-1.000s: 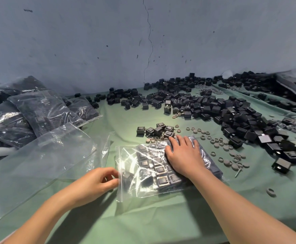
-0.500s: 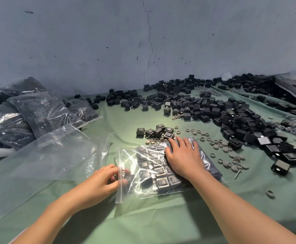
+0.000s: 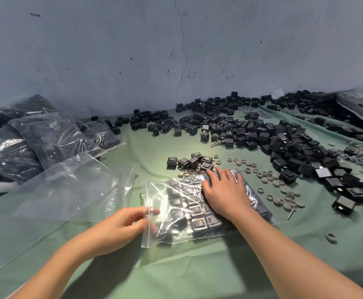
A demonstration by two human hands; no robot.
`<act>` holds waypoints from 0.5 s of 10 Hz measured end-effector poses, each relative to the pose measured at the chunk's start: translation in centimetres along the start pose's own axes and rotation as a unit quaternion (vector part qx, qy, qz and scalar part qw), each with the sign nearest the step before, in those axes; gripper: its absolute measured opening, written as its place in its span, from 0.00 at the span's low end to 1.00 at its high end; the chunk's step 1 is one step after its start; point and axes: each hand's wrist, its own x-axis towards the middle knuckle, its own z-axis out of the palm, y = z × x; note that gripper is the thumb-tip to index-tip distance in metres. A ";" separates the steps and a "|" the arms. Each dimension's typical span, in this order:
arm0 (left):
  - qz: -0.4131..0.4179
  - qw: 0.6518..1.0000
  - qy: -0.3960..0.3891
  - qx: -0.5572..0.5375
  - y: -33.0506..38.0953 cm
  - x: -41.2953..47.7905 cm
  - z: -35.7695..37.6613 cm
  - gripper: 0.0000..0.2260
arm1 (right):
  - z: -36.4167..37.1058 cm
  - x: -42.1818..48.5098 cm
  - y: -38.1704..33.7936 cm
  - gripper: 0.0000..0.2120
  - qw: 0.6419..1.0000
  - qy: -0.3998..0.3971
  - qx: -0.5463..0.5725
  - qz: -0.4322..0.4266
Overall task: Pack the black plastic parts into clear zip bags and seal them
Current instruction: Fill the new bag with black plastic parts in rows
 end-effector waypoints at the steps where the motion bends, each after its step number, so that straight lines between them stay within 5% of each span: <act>1: -0.026 0.999 -0.005 -0.046 0.0 -0.1 -0.2 0.13 | -0.1 0.0 0.0 0.28 1.000 -0.001 -0.002 0.000; 2: -0.058 0.995 -0.020 -0.079 -0.2 0.4 -0.2 0.16 | 0.0 0.0 0.0 0.28 1.000 0.000 -0.001 0.000; 3: -0.069 0.993 -0.023 -0.094 -0.8 0.8 -0.2 0.29 | 0.0 -0.1 0.0 0.28 1.000 0.001 -0.001 -0.001; 4: -0.007 0.998 0.000 -0.060 -1.3 1.0 0.0 0.28 | 0.0 0.0 0.0 0.28 1.000 0.002 -0.001 0.000; 5: -0.001 0.999 0.021 -0.037 -1.1 1.1 0.3 0.15 | 0.0 -0.1 0.0 0.28 1.000 0.003 -0.001 0.000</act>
